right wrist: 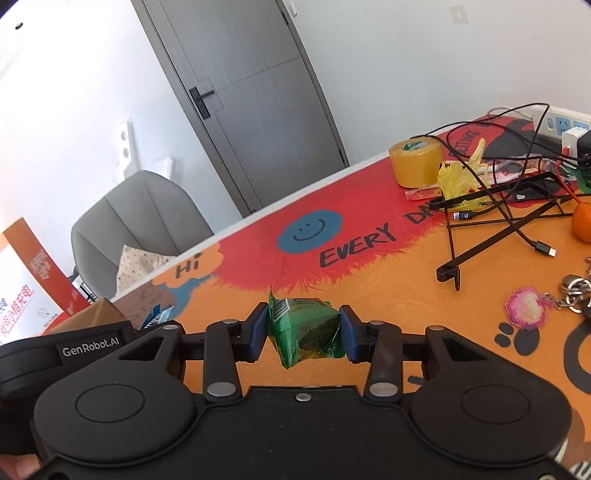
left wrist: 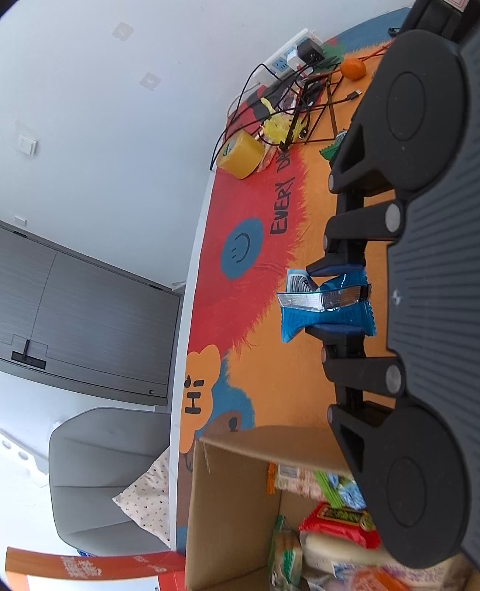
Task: Organize snacks
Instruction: 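Carry both held packets into the cardboard box and open both tools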
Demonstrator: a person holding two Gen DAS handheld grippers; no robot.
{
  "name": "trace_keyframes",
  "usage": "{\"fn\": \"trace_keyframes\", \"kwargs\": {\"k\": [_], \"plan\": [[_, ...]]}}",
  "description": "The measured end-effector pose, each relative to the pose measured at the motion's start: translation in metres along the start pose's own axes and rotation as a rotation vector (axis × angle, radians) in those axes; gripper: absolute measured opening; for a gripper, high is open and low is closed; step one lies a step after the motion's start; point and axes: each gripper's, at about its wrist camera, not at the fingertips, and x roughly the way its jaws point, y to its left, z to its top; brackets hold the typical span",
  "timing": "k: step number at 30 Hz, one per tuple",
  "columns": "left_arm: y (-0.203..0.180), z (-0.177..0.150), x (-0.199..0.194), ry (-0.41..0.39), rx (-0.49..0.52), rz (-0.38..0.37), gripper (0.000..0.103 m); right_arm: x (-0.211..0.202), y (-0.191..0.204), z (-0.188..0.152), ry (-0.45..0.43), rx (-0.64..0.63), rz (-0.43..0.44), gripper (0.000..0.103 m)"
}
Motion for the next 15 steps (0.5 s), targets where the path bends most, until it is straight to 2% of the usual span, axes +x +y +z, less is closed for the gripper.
{"fn": "trace_keyframes", "kwargs": {"k": [15], "plan": [[0.013,-0.003,-0.055,-0.066,-0.007,-0.018,0.025,-0.043,0.02,-0.009,-0.053,-0.006,0.05,0.041]]}}
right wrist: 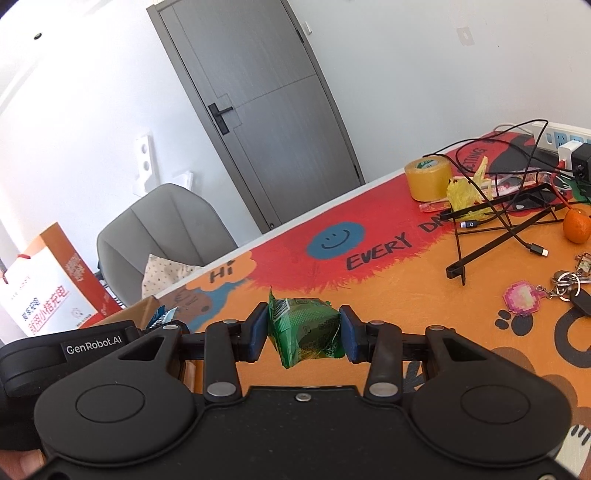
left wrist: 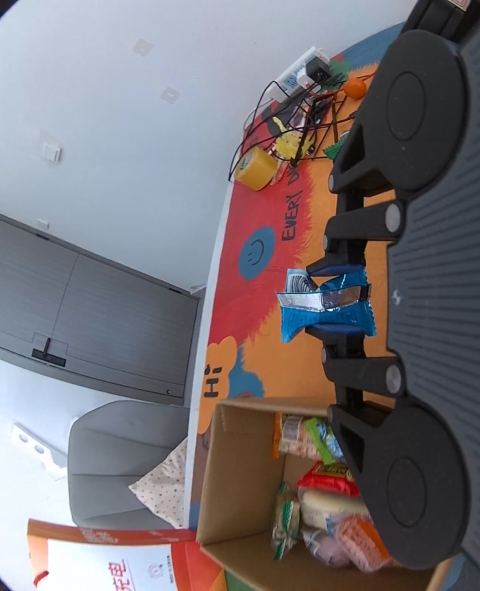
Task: Organize snacks
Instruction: 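Carry both held packets into the cardboard box and open both tools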
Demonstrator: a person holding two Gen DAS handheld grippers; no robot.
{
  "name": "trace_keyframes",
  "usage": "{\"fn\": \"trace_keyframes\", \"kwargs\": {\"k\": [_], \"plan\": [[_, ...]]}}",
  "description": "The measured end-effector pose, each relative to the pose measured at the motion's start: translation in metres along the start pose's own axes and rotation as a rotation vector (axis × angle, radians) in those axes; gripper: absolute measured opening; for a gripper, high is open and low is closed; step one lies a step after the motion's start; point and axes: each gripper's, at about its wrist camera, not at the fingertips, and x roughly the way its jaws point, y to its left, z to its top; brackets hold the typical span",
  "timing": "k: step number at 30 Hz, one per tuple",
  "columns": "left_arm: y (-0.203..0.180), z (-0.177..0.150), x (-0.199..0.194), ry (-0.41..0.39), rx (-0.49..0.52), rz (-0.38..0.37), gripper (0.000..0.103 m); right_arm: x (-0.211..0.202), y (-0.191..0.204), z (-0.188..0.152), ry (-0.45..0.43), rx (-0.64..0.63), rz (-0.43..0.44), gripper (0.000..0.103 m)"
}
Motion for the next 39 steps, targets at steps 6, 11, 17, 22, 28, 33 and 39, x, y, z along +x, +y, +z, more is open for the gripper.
{"fn": "trace_keyframes", "kwargs": {"k": [6,11,17,22,28,33,39], "plan": [[0.01,0.004,-0.022,-0.035,-0.006,0.0,0.025,-0.014,0.016,0.001,-0.025,-0.02,0.025,0.041],[0.024,0.008,-0.037,-0.058,-0.012,0.013,0.025,-0.018,0.029,0.001,-0.034,-0.034,0.048,0.041],[0.044,0.011,-0.054,-0.08,-0.026,0.038,0.025,-0.02,0.048,-0.003,-0.036,-0.052,0.082,0.041],[0.064,0.015,-0.066,-0.099,-0.041,0.063,0.025,-0.02,0.067,-0.007,-0.036,-0.072,0.116,0.041],[0.087,0.02,-0.074,-0.114,-0.056,0.087,0.025,-0.015,0.086,-0.012,-0.026,-0.093,0.144,0.041],[0.105,0.024,-0.077,-0.12,-0.073,0.101,0.025,-0.01,0.103,-0.014,-0.018,-0.115,0.162,0.041],[0.127,0.03,-0.075,-0.12,-0.092,0.118,0.025,0.001,0.125,-0.015,-0.002,-0.145,0.178,0.041]]}}
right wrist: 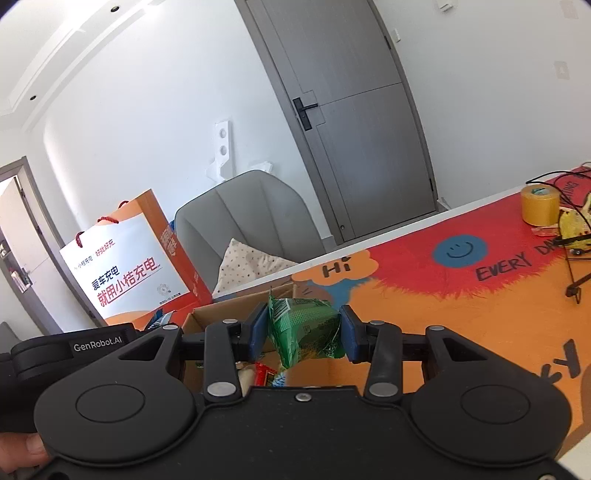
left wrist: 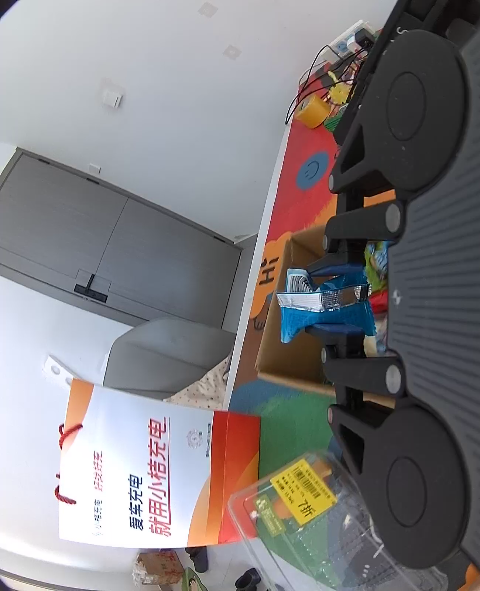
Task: Organize snacks
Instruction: 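Carry both held packets into the cardboard box and open both tools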
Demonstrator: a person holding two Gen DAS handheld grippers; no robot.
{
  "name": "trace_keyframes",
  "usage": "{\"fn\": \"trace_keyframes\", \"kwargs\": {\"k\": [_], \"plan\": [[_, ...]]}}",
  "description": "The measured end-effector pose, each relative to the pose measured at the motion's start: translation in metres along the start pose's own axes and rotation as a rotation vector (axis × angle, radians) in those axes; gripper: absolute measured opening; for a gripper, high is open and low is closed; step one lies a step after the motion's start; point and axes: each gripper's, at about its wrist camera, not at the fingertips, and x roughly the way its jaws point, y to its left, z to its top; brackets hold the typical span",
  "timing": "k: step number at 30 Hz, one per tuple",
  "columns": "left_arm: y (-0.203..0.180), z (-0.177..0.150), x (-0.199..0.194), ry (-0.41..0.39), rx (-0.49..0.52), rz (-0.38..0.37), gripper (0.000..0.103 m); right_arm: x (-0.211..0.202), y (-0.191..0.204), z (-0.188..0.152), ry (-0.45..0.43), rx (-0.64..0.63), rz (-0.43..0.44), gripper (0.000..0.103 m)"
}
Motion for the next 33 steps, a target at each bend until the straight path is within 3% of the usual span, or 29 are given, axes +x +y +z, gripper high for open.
{"fn": "trace_keyframes", "kwargs": {"k": [11,16,29,33], "plan": [[0.024,0.005,0.028,0.063,-0.035,0.011,0.025,0.042,0.032,0.001,0.051,-0.039,0.031,0.041],[0.03,0.007,0.041,0.096,-0.048,0.017,0.032,0.057,0.036,0.002,0.072,-0.044,0.028,0.041],[0.045,0.019,0.037,0.07,-0.078,0.026,0.036,0.087,0.046,0.005,0.105,-0.035,0.041,0.041],[0.048,0.02,0.037,0.066,-0.078,0.033,0.04,0.09,0.049,0.007,0.1,-0.04,0.065,0.046]]}}
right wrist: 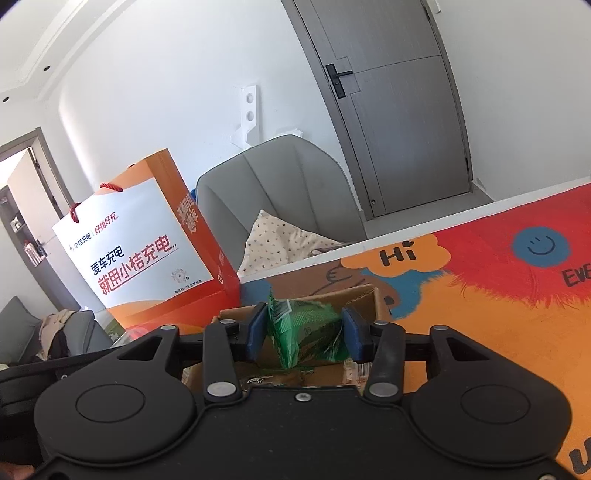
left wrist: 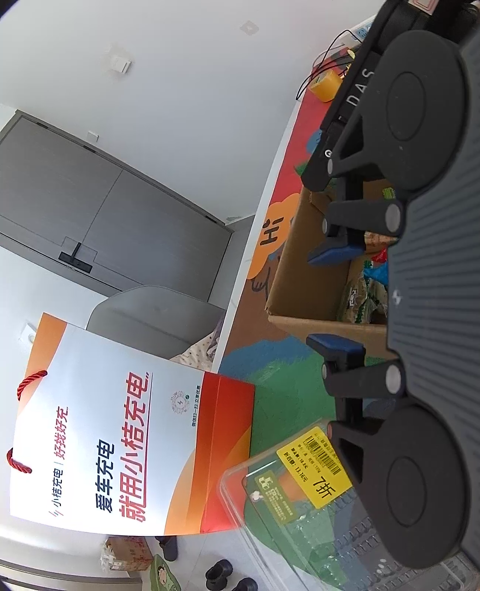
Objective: Organize snacks
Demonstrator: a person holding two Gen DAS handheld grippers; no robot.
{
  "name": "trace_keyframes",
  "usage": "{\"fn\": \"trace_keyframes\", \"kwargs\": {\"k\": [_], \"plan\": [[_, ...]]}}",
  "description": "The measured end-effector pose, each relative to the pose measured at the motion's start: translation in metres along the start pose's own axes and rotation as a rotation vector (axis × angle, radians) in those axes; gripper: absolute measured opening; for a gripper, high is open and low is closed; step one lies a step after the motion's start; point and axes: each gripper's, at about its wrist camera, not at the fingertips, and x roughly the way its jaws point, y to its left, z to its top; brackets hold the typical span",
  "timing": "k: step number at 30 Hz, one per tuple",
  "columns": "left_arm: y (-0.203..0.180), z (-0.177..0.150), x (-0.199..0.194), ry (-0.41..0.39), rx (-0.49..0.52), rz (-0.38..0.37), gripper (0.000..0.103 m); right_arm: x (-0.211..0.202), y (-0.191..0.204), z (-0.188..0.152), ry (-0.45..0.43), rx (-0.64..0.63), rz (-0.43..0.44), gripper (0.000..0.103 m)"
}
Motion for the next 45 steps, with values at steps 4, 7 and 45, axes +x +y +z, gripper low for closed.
{"fn": "trace_keyframes", "kwargs": {"k": [4,7,45], "plan": [[0.0,-0.002,0.003,0.011,0.004,0.008,0.044,-0.002,-0.005,-0.002,0.011,0.021,-0.009,0.049],[-0.002,-0.004,0.003,0.011,0.005,0.009,0.048,-0.005,-0.011,-0.005,0.023,0.031,-0.024,0.049],[-0.055,-0.049,-0.07,-0.041,0.208,0.009,0.097,-0.125,-0.059,-0.034,-0.038,0.069,-0.091,0.082]]}}
